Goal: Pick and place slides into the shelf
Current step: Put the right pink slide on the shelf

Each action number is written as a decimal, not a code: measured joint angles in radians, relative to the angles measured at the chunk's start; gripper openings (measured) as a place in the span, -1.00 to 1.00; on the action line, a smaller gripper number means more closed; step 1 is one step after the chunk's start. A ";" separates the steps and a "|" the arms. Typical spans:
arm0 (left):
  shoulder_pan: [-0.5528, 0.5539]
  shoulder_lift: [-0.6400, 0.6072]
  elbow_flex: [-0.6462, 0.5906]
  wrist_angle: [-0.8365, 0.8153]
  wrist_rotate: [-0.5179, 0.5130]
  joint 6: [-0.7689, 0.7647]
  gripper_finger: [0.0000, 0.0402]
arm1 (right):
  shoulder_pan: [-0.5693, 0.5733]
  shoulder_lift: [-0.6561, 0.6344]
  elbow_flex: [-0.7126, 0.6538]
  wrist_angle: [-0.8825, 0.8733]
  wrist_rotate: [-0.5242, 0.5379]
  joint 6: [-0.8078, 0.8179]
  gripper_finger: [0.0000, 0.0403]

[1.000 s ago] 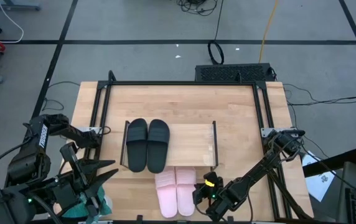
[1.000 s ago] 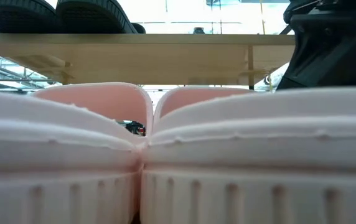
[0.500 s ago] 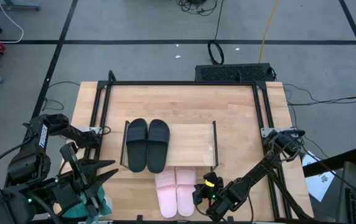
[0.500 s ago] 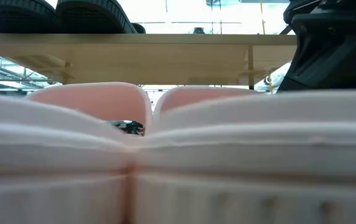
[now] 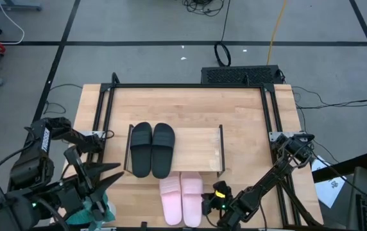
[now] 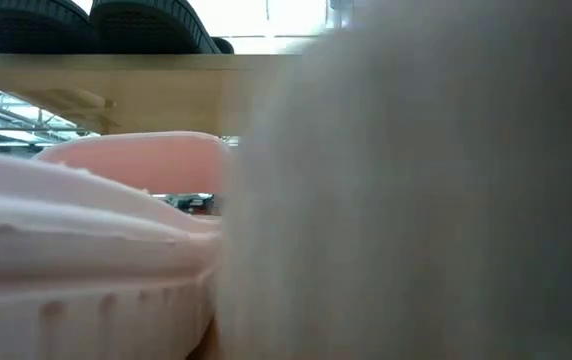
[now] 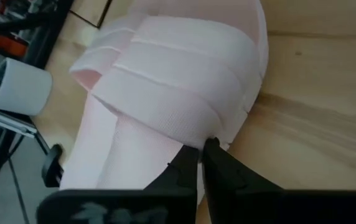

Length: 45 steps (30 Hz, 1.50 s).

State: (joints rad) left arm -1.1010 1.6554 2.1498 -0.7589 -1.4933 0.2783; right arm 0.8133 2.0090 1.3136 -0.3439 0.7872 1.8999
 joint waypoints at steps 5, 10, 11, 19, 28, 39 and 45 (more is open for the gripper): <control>0.011 0.000 0.000 0.000 0.000 -0.001 -0.46 | 0.001 -0.001 0.000 0.006 0.023 0.000 -1.00; 0.014 0.000 0.000 0.000 0.001 -0.002 -0.46 | 0.000 -0.003 0.000 0.002 0.026 0.010 -1.00; 0.014 0.000 0.000 0.000 0.001 -0.002 -0.46 | 0.000 -0.005 0.000 0.001 0.031 0.011 -1.00; 0.014 0.000 0.000 0.000 0.002 -0.011 -0.46 | -0.001 -0.055 0.000 -0.051 0.078 0.025 -1.00; 0.014 0.000 0.000 0.001 0.003 -0.025 -0.46 | 0.001 -0.144 0.000 -0.068 0.035 -0.049 -1.00; 0.014 0.000 0.000 0.001 0.003 -0.025 -0.46 | 0.040 -0.165 0.000 -0.061 -0.037 -0.030 -1.00; 0.024 0.000 0.000 0.001 0.003 -0.028 -0.46 | 0.063 -0.167 0.000 -0.017 -0.060 -0.027 -1.00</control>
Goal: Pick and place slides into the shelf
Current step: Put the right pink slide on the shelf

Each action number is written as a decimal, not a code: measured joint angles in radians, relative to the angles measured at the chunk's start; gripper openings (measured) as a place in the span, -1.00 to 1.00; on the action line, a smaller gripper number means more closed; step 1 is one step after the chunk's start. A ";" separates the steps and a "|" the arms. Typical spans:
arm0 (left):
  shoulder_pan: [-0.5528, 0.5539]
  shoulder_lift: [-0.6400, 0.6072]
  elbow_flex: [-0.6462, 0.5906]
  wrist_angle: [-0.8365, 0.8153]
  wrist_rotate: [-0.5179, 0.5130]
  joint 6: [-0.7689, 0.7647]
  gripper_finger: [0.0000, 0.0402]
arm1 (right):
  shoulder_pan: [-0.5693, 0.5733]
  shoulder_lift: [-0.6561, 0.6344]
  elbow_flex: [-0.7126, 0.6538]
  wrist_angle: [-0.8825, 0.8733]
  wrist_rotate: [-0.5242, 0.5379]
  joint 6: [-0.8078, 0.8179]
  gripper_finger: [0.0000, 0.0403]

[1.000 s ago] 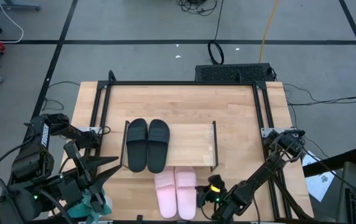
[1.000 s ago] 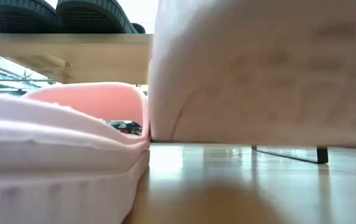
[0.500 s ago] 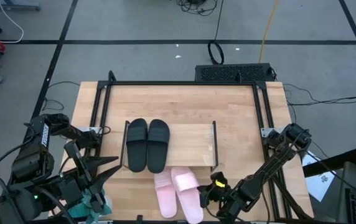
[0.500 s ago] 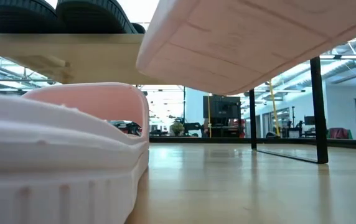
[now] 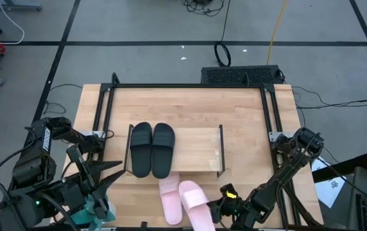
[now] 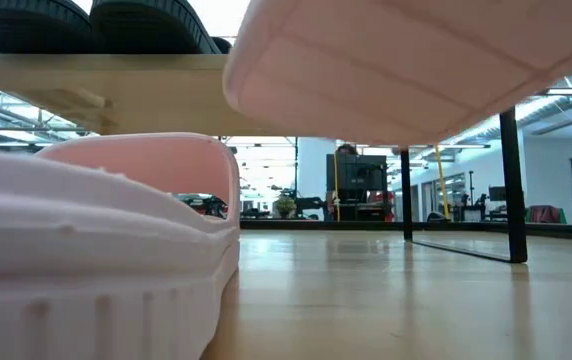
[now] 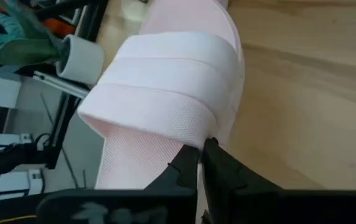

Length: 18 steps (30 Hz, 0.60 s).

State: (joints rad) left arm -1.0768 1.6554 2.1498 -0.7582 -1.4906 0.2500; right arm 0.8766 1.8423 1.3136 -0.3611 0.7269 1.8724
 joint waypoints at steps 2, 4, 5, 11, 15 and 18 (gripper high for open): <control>0.005 0.000 0.000 0.000 0.000 -0.009 -0.46 | 0.005 0.000 0.000 0.021 0.001 -0.005 -1.00; 0.012 0.000 0.000 0.000 0.000 -0.013 -0.46 | 0.014 -0.003 0.000 0.056 0.000 -0.024 -1.00; 0.015 0.000 0.000 0.000 0.000 -0.015 -0.46 | 0.017 -0.007 0.000 0.074 0.001 -0.033 -1.00; 0.039 0.000 0.000 0.000 0.000 -0.023 -0.46 | 0.030 -0.049 0.000 0.173 0.006 -0.131 -1.00; 0.052 0.000 0.000 0.000 0.000 -0.027 -0.46 | 0.030 -0.101 0.000 0.215 0.039 -0.228 -1.00; 0.058 0.000 0.000 0.000 0.000 -0.039 -0.46 | 0.030 -0.161 0.000 0.220 0.099 -0.312 -1.00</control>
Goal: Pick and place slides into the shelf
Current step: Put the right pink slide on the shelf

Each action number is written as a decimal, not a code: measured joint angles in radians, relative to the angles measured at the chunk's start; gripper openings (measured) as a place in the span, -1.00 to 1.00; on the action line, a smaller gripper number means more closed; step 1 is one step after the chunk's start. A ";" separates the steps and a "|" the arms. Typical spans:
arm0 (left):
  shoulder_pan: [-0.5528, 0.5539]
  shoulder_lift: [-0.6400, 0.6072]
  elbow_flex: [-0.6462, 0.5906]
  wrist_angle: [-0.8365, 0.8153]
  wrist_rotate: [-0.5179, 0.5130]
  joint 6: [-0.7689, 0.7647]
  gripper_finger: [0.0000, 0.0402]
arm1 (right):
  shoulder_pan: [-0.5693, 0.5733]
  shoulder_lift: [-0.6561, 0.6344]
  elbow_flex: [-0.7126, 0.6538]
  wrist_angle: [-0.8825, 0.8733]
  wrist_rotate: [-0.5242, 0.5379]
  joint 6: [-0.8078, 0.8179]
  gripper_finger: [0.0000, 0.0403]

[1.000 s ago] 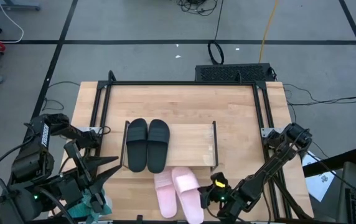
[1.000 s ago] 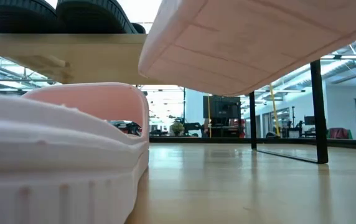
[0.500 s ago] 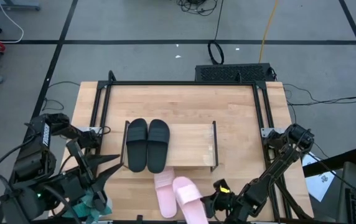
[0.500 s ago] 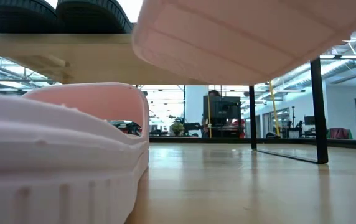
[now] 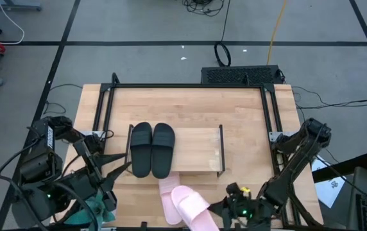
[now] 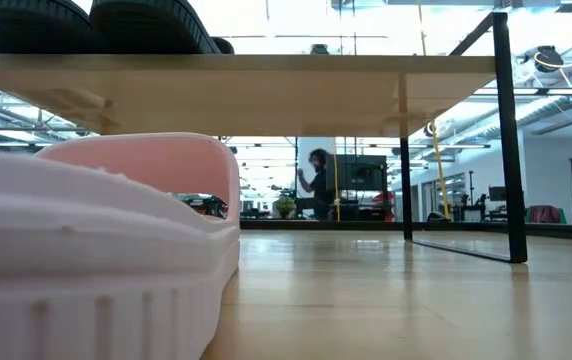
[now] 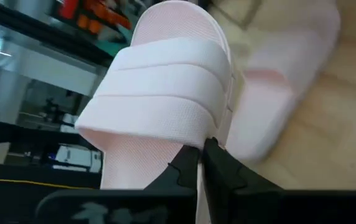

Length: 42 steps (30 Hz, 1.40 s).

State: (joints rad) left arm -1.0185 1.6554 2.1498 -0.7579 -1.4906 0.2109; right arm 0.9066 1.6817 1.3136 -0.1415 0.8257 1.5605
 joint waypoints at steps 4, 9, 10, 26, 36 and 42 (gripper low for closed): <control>0.001 0.000 0.000 0.000 0.000 -0.004 -0.46 | -0.002 -0.082 0.000 -0.021 0.108 -0.132 -1.00; 0.001 0.000 0.000 0.000 0.000 -0.007 -0.46 | -0.030 -0.176 0.000 -0.092 0.240 -0.258 -1.00; 0.001 0.000 0.000 0.000 0.000 -0.007 -0.46 | -0.040 -0.191 0.000 -0.112 0.256 -0.272 -1.00; 0.001 0.000 0.000 0.000 -0.003 -0.003 -0.46 | -0.279 -0.236 0.000 -0.194 0.279 -0.343 -1.00; 0.001 -0.001 0.000 0.000 -0.003 -0.003 -0.46 | -0.330 -0.257 0.000 -0.472 0.300 -0.076 -1.00; 0.001 -0.001 0.000 0.000 -0.003 -0.004 -0.46 | -0.373 -0.257 0.001 -0.474 0.254 -0.022 -1.00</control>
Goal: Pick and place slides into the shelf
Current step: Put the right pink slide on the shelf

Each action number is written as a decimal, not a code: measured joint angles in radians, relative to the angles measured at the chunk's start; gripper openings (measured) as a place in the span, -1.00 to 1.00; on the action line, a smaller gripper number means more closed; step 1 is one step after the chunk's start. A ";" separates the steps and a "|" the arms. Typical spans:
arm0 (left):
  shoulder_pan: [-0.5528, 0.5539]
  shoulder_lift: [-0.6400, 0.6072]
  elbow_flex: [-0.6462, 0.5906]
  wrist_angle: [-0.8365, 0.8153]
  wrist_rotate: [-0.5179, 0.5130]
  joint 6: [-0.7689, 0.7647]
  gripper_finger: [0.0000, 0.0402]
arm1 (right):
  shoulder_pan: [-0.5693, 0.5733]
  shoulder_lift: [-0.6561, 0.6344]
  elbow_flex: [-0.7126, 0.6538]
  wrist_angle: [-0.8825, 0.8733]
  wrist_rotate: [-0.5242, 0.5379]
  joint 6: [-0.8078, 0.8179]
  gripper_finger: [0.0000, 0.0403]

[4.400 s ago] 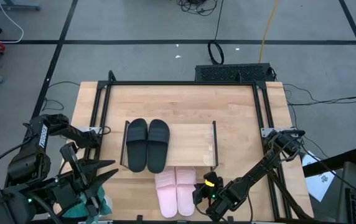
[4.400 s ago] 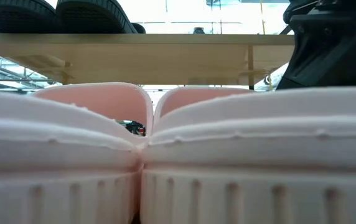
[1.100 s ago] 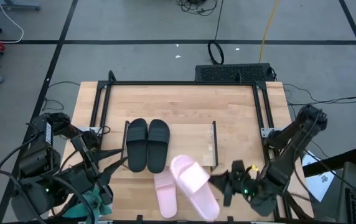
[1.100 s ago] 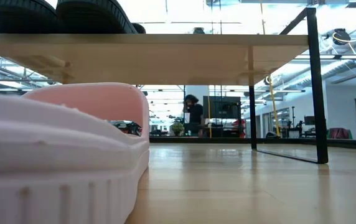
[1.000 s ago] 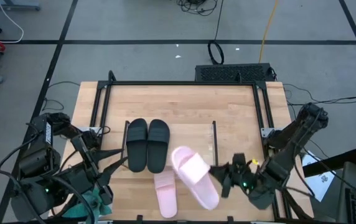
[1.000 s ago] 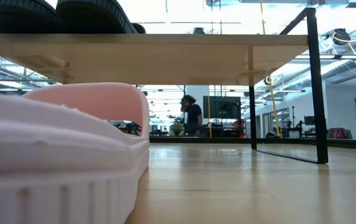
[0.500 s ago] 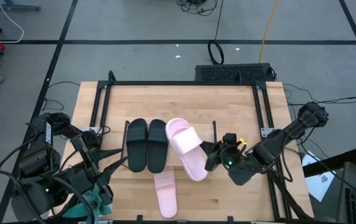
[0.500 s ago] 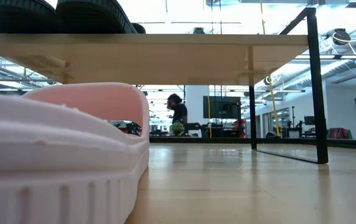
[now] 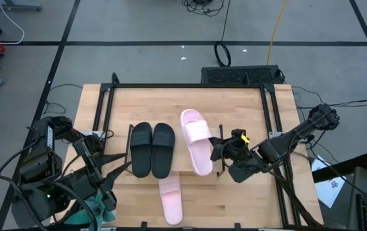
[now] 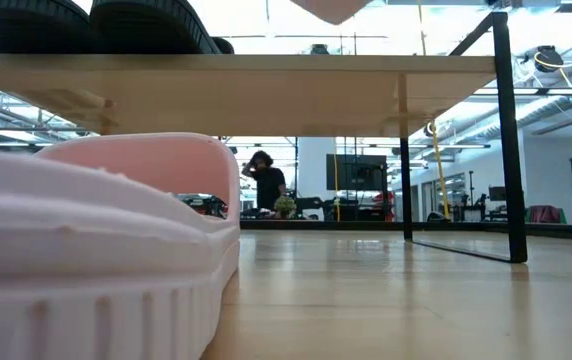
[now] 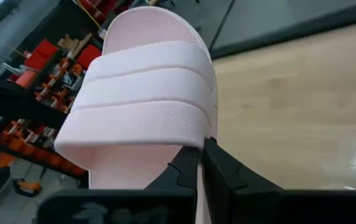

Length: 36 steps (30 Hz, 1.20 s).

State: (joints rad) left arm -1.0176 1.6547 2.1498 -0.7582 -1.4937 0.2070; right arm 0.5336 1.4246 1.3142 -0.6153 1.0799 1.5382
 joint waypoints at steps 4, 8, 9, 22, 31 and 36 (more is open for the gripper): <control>0.000 0.000 0.000 0.000 0.000 0.000 -0.46 | -0.030 0.000 0.000 -0.021 -0.082 0.035 -1.00; 0.000 0.000 0.000 0.000 0.000 -0.001 -0.46 | -0.046 0.017 0.000 -0.090 -0.137 0.133 -1.00; 0.000 0.000 0.000 0.000 0.000 -0.001 -0.46 | -0.047 0.020 0.000 -0.114 -0.144 0.162 -1.00; 0.000 0.000 0.000 -0.001 -0.001 0.022 -0.46 | -0.048 0.037 0.001 -0.219 -0.244 0.364 -1.00; -0.005 0.000 0.000 -0.001 -0.001 0.025 -0.46 | -0.021 0.037 0.000 -0.367 -0.321 0.511 -1.00; -0.005 0.000 0.000 -0.002 -0.001 0.026 -0.46 | -0.012 0.037 0.000 -0.401 -0.322 0.545 -1.00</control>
State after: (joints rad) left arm -1.0229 1.6547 2.1498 -0.7597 -1.4948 0.2325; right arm 0.5215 1.4612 1.3144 -1.0159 0.7584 2.0829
